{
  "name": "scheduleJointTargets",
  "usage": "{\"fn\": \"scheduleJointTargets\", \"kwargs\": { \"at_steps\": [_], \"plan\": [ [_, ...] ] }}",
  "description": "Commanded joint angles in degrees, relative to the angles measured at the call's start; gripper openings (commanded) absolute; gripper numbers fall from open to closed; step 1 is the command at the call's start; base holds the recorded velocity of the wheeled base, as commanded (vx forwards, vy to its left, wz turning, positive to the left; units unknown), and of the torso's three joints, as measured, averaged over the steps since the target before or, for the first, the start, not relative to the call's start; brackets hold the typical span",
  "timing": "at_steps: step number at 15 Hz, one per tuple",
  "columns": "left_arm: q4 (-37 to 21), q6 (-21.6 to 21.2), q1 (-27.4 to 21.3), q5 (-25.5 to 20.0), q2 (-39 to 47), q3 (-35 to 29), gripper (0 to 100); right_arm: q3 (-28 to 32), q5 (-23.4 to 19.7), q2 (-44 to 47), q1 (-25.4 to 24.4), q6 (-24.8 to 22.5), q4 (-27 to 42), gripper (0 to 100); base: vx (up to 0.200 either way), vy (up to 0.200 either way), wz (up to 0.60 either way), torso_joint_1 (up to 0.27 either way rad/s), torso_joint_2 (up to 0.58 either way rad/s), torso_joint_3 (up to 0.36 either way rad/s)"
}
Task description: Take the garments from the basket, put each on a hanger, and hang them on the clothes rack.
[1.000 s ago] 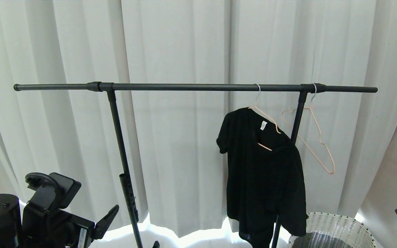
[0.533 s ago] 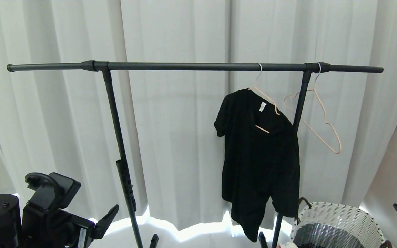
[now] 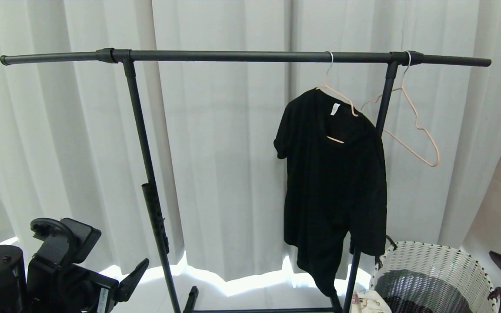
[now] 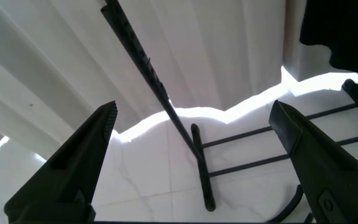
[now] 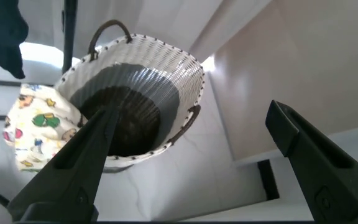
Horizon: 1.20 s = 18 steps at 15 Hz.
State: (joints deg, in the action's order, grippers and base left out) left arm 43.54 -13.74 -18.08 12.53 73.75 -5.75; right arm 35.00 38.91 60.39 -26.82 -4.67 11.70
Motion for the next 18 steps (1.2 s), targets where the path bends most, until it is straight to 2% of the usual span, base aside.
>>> {"fn": "scheduleJointTargets", "kwargs": {
  "at_steps": [1, 4, 8, 10, 13, 15, 18],
  "plan": [
    [0.05, 0.03, 0.85, 0.04, -0.01, -0.05, 100, -2.13, -0.06, -0.89, 0.54, -1.4, -1.33, 100, 0.0, 0.0, 0.0, -0.032, 0.08, 0.061],
    [0.05, -0.06, 1.2, 0.04, -0.89, 0.13, 100, -2.74, -0.06, -1.94, 3.35, -4.38, -1.95, 100, 0.0, 0.0, 0.0, -0.007, 0.02, 0.012],
    [0.05, -0.06, 1.2, 0.12, -1.33, 0.22, 100, -4.59, -0.15, -3.7, 3.97, -5.17, -1.95, 100, 0.0, 0.0, 0.0, -0.083, 0.27, 0.175],
    [0.05, 0.29, 1.2, 0.21, -2.74, 0.13, 100, -6.52, -0.15, -4.58, 4.41, -7.02, -1.95, 100, 0.0, 0.0, 0.0, -0.029, 0.09, 0.066],
    [0.05, 0.03, 1.2, 0.21, -3.79, 0.57, 100, -8.28, -0.5, -4.49, 4.5, -7.02, -3.62, 100, 0.2, 0.0, 0.0, -0.009, 0.02, 0.017],
    [0.05, -0.15, 1.12, 0.21, -3.53, 0.04, 100, -11.62, -0.68, -4.49, 4.5, -7.72, -8.71, 100, 0.2, 0.0, 0.0, 0.002, 0.01, 0.01],
    [0.05, -0.15, 0.94, 0.12, -3.44, 0.22, 100, -16.63, -1.82, -4.41, 4.41, -8.87, -11.26, 100, 0.2, 0.0, 0.0, 0.002, 0.01, 0.009]
  ]
}}
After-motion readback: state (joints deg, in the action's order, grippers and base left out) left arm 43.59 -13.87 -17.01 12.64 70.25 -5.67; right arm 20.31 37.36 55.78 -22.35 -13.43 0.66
